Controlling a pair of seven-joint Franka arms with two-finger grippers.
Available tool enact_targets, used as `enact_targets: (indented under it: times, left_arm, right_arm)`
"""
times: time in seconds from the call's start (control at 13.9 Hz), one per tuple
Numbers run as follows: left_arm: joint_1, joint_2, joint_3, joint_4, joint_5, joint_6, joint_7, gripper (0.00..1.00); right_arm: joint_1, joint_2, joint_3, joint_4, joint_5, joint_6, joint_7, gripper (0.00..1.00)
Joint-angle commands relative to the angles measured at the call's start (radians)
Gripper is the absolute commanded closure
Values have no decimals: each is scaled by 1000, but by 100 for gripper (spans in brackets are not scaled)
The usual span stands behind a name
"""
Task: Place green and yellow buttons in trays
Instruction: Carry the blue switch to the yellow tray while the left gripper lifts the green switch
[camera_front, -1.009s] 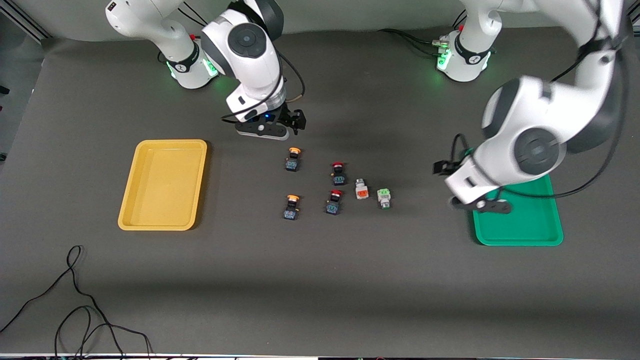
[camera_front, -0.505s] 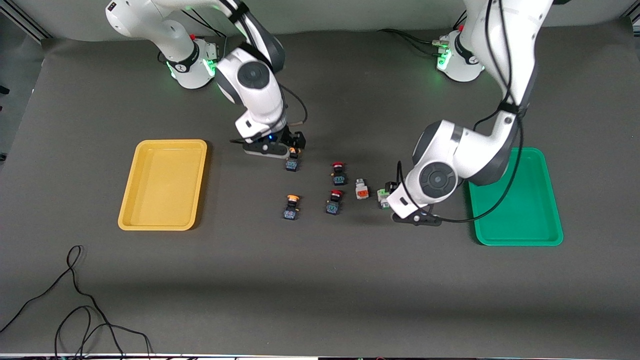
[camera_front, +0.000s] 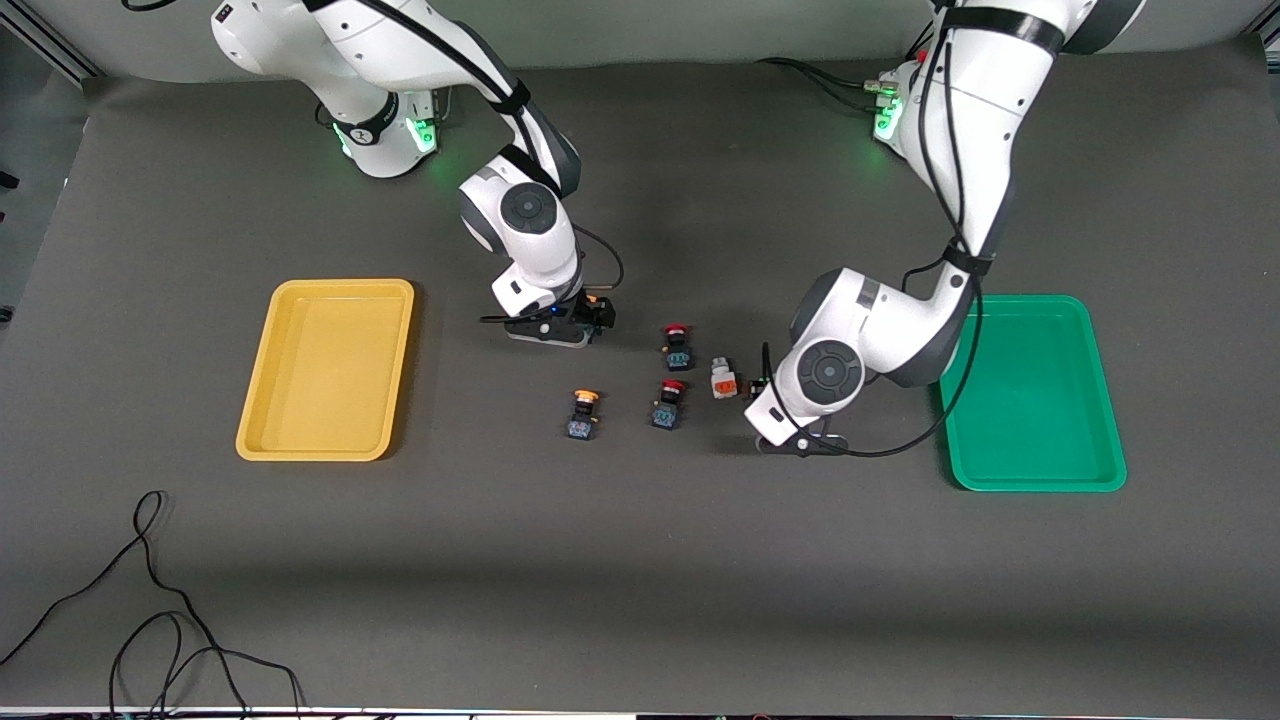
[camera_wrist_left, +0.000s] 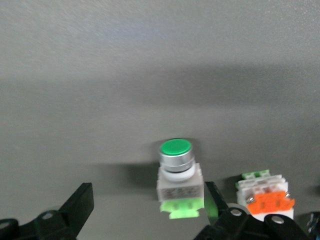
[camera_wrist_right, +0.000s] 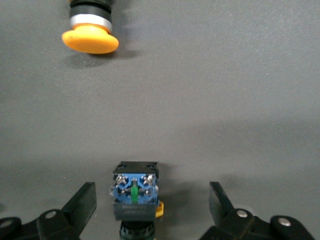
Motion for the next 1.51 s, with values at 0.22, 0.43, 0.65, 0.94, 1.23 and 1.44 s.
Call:
enact_targets:
  times: [0.22, 0.43, 0.65, 0.94, 1.23, 1.44]
  left_arm:
    - [-12, 16, -1, -13, -75, 33, -74, 26]
    - [-18, 13, -1, -21, -88, 32, -153, 100]
    - [-33, 5, -1, -19, -89, 35, -174, 100]
    - [0, -119, 8, -13, -71, -85, -132, 100]
    - [89, -320, 18, -7, -48, -275, -106, 100]
    - [193, -441, 22, -2, 16, -408, 59, 100]
  right_arm:
    - [11, 20, -5, 22, -26, 21, 18, 67]
    - [6, -15, -5, 77, -26, -88, 6, 72]
    - [-15, -78, -11, 221, -20, -357, -34, 73]
    - [-171, -139, -17, 430, 26, -714, -299, 73]
    - [-297, -240, -155, 408, 32, -777, -728, 77]
    - [-296, -267, -368, 381, 34, -776, -1061, 79]
